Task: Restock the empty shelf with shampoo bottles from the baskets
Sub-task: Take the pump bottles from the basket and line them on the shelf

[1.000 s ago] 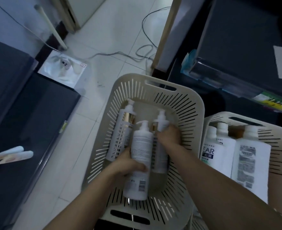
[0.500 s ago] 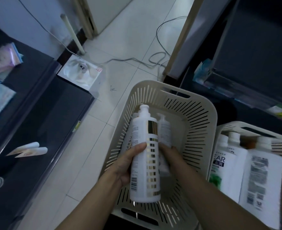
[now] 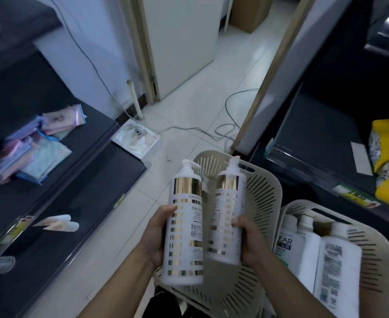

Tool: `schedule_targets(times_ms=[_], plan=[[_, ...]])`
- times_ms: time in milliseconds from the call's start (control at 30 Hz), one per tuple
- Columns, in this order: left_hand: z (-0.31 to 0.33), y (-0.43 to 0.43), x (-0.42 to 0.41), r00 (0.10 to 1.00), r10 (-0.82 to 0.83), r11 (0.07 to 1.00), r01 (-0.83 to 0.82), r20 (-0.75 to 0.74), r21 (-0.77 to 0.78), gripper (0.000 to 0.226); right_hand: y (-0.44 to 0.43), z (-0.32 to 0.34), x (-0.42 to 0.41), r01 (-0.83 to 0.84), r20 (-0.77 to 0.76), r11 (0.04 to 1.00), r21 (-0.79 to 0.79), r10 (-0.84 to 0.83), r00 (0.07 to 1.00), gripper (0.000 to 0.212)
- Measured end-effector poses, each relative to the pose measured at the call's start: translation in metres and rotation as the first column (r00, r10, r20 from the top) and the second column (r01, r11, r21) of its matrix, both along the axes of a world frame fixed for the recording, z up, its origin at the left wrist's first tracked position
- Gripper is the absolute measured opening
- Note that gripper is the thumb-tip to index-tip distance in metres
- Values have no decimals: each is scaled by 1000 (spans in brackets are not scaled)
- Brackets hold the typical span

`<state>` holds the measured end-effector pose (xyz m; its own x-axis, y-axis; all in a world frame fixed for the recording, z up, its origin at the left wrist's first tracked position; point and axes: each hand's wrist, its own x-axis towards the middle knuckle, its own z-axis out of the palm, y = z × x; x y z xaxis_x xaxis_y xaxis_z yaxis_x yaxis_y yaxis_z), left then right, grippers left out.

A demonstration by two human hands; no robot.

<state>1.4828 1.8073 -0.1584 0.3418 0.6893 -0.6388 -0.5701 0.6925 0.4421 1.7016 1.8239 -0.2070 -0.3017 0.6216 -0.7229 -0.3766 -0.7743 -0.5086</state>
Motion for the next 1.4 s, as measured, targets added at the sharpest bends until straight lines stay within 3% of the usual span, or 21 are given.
schedule_targets(times_ms=[100, 233, 300, 400, 500, 600, 767, 900, 1067, 1133, 1267, 1400], plan=[[14, -4, -13, 998, 15, 1000, -14, -63, 15, 77, 8, 20, -16, -90, -28, 991, 96, 93, 995, 113], [42, -6, -35, 995, 42, 995, -33, -90, 95, 67, 21, 60, -53, -124, -109, 971, 204, 148, 983, 85], [57, -8, -53, 990, 99, 991, -88, -102, 99, 67, 27, 79, -73, -122, -140, 962, 245, 160, 977, 82], [79, -9, -82, 965, 207, 976, -192, -160, 103, 64, 37, 99, -106, -205, -69, 931, 302, 236, 969, 93], [101, -9, -120, 932, 289, 956, -269, -219, 117, 40, 44, 119, -148, -294, 9, 880, 373, 313, 950, 97], [122, -5, -161, 920, 332, 942, -313, -206, 121, 40, 51, 136, -195, -303, 15, 843, 444, 332, 943, 89], [150, 3, -239, 908, 392, 914, -366, -149, 174, 36, 60, 170, -281, -304, 31, 795, 525, 339, 940, 97], [181, 11, -297, 899, 407, 894, -357, -158, 271, 50, 71, 199, -342, -325, 59, 753, 572, 357, 932, 100], [220, 23, -353, 881, 411, 853, -280, -236, 441, 49, 92, 244, -401, -334, 100, 646, 686, 371, 923, 81], [235, 30, -372, 850, 442, 829, -264, -287, 494, 55, 103, 259, -419, -321, 106, 624, 713, 357, 928, 90], [263, 47, -399, 779, 530, 755, -255, -333, 605, 45, 135, 285, -450, -316, 149, 527, 789, 335, 930, 75], [284, 72, -418, 693, 621, 678, -242, -365, 694, 46, 175, 303, -471, -379, 282, 413, 828, 278, 918, 88]])
